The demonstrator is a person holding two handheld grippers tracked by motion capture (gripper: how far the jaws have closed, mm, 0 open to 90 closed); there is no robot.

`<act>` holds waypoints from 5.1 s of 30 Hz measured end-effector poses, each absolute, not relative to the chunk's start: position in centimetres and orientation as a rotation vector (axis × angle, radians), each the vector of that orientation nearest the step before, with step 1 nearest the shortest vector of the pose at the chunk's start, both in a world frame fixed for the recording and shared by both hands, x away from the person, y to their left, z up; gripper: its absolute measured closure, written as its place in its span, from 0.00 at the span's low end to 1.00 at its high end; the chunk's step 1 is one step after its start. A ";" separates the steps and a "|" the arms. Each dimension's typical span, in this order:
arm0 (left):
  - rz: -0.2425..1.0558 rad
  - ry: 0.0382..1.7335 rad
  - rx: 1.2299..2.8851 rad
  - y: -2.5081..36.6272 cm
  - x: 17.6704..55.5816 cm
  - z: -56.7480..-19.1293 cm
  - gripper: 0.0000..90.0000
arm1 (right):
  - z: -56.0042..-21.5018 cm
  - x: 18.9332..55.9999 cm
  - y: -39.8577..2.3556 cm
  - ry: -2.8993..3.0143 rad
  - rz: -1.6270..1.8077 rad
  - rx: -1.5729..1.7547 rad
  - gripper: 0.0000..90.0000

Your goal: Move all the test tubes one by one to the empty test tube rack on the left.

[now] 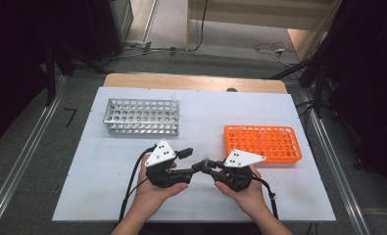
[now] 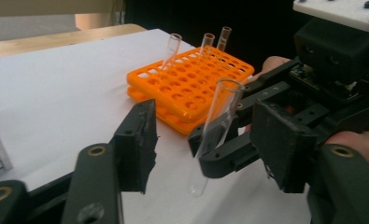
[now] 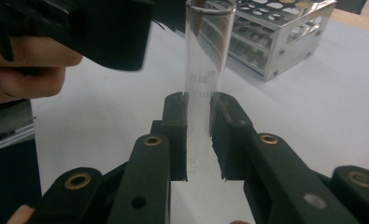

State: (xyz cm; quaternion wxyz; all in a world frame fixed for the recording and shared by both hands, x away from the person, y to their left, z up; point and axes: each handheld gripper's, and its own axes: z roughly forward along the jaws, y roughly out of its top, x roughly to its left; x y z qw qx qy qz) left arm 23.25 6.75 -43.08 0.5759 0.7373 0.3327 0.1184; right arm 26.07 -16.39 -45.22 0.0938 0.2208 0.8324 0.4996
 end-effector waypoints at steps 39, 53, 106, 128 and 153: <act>0.329 0.745 1.732 6.1 23.0 -43.2 0.84 | -45.0 25.1 -15.2 2.515 1.534 0.598 0.70; 0.349 0.788 1.700 8.1 24.1 -42.2 0.84 | -43.5 25.7 -18.4 2.483 1.484 0.627 0.18; 0.568 1.018 1.558 14.6 38.7 -38.7 0.84 | -45.1 26.1 -28.4 2.340 1.484 0.871 0.00; 0.643 1.126 1.522 14.5 43.8 -40.2 0.84 | -45.2 26.1 -28.7 2.338 1.492 0.884 0.00; 0.630 1.252 1.632 13.0 44.7 -42.5 0.83 | -45.3 26.2 -28.8 2.341 1.487 0.891 0.00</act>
